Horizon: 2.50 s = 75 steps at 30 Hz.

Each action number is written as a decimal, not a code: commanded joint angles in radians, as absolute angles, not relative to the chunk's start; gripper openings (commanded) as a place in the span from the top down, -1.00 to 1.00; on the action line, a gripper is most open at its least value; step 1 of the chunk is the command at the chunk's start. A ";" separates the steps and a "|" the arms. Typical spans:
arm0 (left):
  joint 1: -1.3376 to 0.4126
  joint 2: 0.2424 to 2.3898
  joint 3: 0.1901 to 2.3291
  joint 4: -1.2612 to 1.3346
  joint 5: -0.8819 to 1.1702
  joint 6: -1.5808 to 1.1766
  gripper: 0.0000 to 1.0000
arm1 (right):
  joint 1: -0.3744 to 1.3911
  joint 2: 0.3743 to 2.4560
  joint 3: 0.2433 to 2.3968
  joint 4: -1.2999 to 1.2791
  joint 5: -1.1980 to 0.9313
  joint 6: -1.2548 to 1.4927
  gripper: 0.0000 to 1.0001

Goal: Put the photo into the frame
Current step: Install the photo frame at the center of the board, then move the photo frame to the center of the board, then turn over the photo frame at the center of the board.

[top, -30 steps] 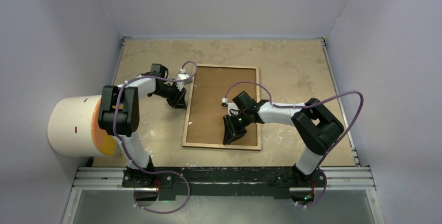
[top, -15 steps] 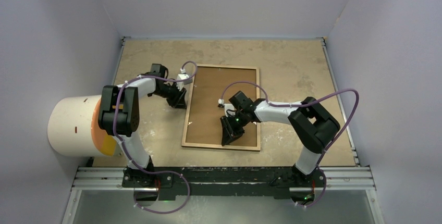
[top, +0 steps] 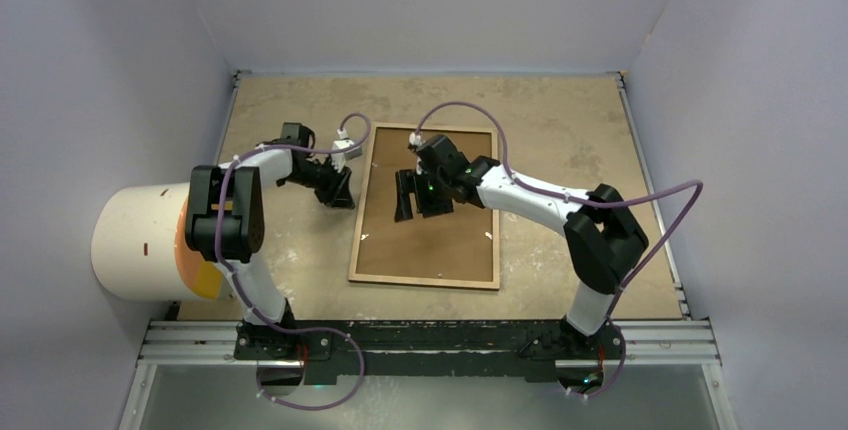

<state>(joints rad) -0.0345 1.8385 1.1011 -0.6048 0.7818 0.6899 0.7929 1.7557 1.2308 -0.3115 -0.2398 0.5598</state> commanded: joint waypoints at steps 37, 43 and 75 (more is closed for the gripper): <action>0.319 1.646 1.342 -0.810 0.819 0.649 -0.71 | 0.994 2.228 1.877 -0.699 0.527 0.678 -0.40; 0.320 1.563 1.227 -0.733 0.786 0.607 -0.79 | 1.010 2.326 1.956 -0.713 0.586 0.667 -0.13; 0.332 1.519 1.334 -0.827 0.634 0.526 -0.92 | 1.041 2.174 2.321 -0.538 0.240 0.899 1.00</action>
